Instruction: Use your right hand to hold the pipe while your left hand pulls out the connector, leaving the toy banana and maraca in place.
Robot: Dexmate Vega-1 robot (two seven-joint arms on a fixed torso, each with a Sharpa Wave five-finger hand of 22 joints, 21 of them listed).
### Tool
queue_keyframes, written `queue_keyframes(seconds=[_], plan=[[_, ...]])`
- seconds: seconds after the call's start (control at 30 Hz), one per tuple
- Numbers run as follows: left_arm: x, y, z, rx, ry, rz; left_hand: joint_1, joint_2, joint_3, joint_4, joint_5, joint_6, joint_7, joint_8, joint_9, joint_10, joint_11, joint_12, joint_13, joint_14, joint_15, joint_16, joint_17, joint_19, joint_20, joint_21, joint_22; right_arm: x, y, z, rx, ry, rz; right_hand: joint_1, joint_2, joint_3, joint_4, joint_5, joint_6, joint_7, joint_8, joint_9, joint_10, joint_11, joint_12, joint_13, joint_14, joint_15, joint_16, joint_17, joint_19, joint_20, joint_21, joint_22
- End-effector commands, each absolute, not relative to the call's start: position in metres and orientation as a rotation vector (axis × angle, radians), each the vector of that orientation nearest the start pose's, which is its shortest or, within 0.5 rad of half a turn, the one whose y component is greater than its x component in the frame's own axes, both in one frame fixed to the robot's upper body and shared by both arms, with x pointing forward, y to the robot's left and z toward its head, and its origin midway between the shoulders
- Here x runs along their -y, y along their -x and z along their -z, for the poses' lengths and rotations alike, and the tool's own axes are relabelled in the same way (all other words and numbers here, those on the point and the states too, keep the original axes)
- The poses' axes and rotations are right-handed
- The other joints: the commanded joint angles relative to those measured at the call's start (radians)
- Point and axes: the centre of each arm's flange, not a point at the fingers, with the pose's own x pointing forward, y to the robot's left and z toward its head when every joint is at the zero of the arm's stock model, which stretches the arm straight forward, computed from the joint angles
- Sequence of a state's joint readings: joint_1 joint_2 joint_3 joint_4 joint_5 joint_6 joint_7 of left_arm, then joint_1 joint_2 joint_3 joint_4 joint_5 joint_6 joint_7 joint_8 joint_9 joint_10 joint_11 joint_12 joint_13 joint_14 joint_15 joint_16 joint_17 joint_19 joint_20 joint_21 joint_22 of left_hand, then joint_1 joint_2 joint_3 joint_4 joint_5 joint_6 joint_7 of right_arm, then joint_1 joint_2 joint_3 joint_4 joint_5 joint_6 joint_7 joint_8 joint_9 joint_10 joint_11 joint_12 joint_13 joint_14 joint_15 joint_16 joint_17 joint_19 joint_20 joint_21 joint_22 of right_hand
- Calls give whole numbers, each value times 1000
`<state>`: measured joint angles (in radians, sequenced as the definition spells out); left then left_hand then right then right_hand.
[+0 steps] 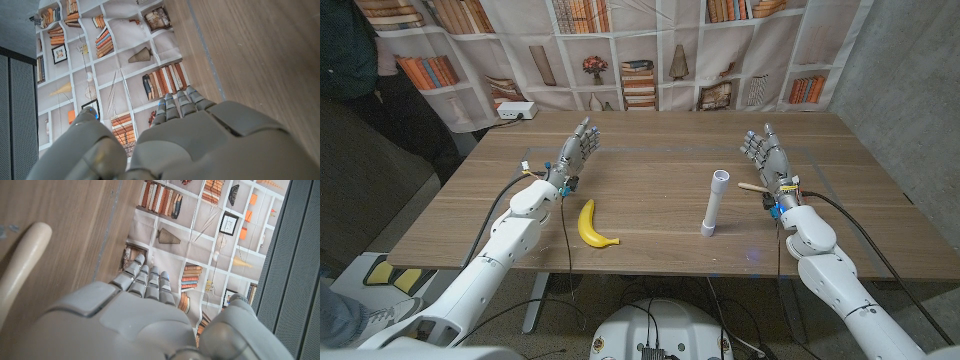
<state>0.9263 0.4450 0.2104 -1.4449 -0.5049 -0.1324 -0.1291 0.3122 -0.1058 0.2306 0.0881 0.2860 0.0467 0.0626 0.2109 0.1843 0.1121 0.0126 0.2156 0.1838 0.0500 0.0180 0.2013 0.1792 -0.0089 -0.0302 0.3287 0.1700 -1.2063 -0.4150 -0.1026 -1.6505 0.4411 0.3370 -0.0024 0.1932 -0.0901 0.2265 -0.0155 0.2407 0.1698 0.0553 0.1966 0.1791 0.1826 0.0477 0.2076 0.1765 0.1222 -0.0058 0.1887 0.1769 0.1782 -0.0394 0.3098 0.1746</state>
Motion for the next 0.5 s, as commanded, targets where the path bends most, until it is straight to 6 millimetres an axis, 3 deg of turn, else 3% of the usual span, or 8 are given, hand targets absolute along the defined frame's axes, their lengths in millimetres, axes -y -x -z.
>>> queue_keyframes(seconds=[0.03, 0.5], plan=[[-274, -631, 16, 549, -47, 274, 8, 0, 2, -5, 9, 18, 0, 8, 1, 14, -5, 10, 5, 16, 0, 3, 2, 6, -25, -5, 5, 301, -530, 86, 746, -29, -107, 16, -3, 3, -10, 8, 8, -11, 6, 5, 13, -5, 8, 4, 8, -14, 4, 1, 17, -34, -6, 4], [-270, -628, 15, 582, -37, 296, 18, 11, 4, -7, 9, 21, -2, 5, 1, 18, -4, 8, 5, 21, -1, 2, 2, 8, -22, -12, 6, 300, -506, 107, 748, -31, -114, 33, -10, 0, -24, 14, 24, -22, 8, 5, 30, -11, 11, 3, 24, -25, 5, 1, 32, -40, -11, 4]])
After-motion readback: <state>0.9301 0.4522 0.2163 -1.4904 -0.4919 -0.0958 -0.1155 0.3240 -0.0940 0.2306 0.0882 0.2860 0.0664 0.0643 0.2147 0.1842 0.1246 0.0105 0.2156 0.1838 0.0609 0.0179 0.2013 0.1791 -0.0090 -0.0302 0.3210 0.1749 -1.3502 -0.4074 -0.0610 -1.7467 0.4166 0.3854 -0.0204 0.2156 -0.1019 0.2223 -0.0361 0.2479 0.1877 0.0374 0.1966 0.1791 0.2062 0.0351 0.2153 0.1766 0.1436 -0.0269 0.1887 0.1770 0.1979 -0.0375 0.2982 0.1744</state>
